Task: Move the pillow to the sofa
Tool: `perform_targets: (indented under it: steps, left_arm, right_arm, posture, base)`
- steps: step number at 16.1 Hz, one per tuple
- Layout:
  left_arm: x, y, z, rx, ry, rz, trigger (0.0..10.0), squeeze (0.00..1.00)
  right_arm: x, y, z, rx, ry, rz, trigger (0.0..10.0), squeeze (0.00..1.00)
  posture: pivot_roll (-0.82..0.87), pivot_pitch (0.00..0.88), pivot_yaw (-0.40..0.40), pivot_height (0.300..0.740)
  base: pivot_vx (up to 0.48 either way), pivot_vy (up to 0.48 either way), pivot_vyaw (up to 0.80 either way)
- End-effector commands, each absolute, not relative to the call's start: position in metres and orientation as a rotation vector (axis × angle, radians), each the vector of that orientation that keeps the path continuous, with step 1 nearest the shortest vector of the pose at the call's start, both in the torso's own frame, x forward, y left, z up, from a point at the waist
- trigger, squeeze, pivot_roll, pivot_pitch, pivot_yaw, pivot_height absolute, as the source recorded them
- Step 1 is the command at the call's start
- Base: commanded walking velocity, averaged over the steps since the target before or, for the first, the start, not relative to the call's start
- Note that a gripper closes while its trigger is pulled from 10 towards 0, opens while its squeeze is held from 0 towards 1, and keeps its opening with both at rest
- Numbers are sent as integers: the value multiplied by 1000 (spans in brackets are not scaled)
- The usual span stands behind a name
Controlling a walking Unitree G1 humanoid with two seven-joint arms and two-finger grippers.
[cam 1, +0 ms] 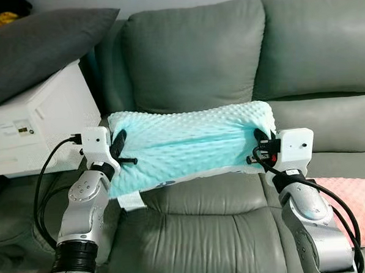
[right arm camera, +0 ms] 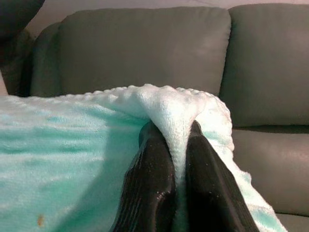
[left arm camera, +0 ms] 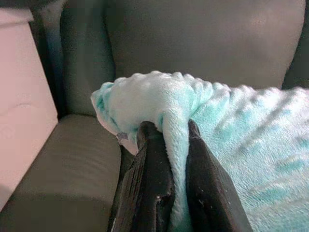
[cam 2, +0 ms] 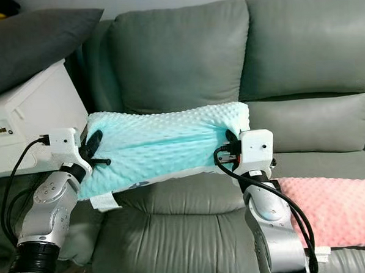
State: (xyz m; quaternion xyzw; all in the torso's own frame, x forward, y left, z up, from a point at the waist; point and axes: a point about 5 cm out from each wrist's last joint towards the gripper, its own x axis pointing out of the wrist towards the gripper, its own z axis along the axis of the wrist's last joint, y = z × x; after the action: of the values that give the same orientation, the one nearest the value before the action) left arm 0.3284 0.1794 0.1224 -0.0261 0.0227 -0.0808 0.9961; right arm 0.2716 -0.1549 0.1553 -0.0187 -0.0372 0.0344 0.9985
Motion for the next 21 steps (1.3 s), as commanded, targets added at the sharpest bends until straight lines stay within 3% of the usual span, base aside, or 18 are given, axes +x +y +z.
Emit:
perform_targets:
  steps: [1, 12, 17, 21]
  left_arm:
    - [329, 187, 119, -18, 77, -152, 10000, 0]
    - [317, 185, 76, 57, 220, -322, 10000, 0]
    - [318, 169, 59, 54, 238, -349, 10000, 0]
    - [328, 151, 48, 8, 282, -270, 10000, 0]
  right_arm:
    - [270, -162, 157, -20, -79, 21, 10000, 0]
    - [238, -174, 106, 184, 176, -169, 10000, 0]
    - [248, -181, 84, 167, 329, -176, 10000, 0]
    - [267, -181, 89, 52, 208, -74, 10000, 0]
  posture:
    - [-141, 36, 104, 740]
    - [-108, 200, 178, 740]
    - [-140, 265, 164, 740]
    - [-169, 298, 141, 740]
  base:
    - [0, 0, 0]
    - [0, 0, 0]
    - [0, 0, 0]
    - [0, 0, 0]
